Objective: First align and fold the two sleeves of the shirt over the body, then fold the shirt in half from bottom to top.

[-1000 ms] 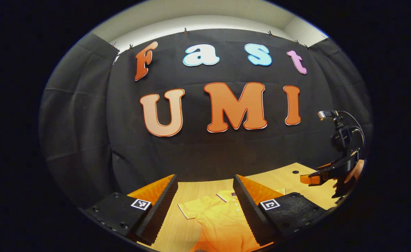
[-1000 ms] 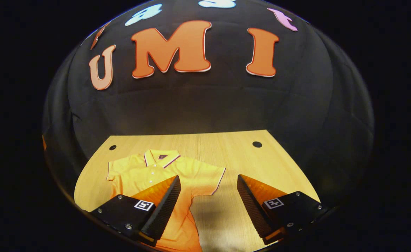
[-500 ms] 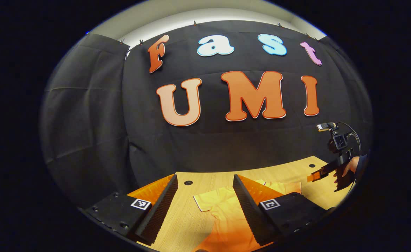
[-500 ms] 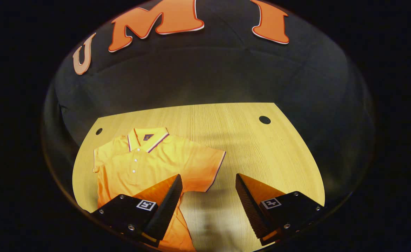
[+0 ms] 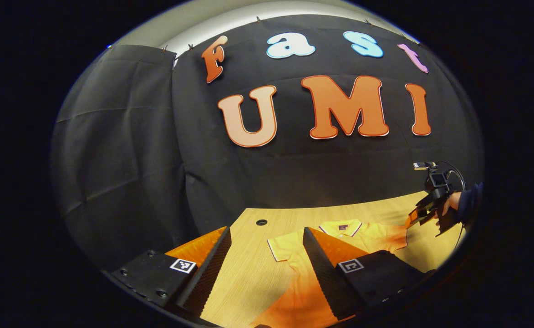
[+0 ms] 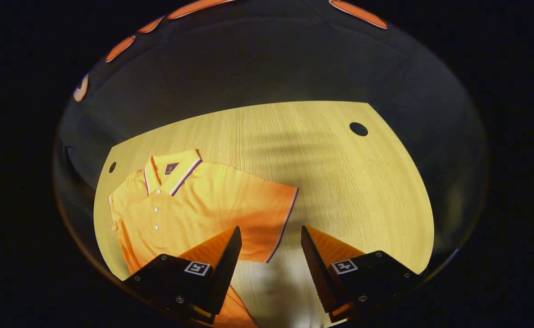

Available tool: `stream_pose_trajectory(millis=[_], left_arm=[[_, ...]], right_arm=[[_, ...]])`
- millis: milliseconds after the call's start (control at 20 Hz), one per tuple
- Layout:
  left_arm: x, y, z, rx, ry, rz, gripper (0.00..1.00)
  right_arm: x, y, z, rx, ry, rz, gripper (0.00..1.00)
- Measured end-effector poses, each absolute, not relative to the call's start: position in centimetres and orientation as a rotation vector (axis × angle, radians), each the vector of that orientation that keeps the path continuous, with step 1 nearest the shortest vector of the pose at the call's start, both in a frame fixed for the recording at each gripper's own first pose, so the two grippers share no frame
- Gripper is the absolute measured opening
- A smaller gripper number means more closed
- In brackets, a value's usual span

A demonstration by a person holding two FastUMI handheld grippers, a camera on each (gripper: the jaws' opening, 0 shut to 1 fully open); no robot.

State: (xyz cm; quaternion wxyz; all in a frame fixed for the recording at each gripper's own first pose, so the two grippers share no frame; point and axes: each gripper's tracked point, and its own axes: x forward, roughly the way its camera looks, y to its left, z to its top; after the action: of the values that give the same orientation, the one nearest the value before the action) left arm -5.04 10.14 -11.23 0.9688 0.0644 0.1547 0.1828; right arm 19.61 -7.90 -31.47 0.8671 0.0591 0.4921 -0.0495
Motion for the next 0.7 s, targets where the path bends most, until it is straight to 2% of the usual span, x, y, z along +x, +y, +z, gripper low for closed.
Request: stream_pose_trajectory(millis=[450, 500, 550, 650, 700], left_arm=[[-6.6, 9.0, -12.4, 0.142, 0.366, 0.392, 0.99], [-6.7, 8.9, -12.5, 0.143, 0.369, 0.397, 0.99], [-6.8, 8.8, -12.6, 0.141, 0.375, 0.401, 0.99], [-7.2, 8.6, -12.9, 0.142, 0.383, 0.412, 0.99], [-7.3, 8.7, -12.9, 0.145, 0.387, 0.418, 0.99]], right_arm=[[21.5, -8.5, -37.7, 0.102, 1.184, -0.120, 0.81], [21.7, -8.7, -38.0, 0.095, 1.191, -0.123, 0.74], [21.8, -8.7, -38.4, 0.091, 1.198, -0.132, 0.72], [20.9, -7.8, -39.0, 0.094, 1.256, -0.113, 0.59], [21.9, -7.7, -38.9, 0.083, 1.228, -0.110, 0.51]])
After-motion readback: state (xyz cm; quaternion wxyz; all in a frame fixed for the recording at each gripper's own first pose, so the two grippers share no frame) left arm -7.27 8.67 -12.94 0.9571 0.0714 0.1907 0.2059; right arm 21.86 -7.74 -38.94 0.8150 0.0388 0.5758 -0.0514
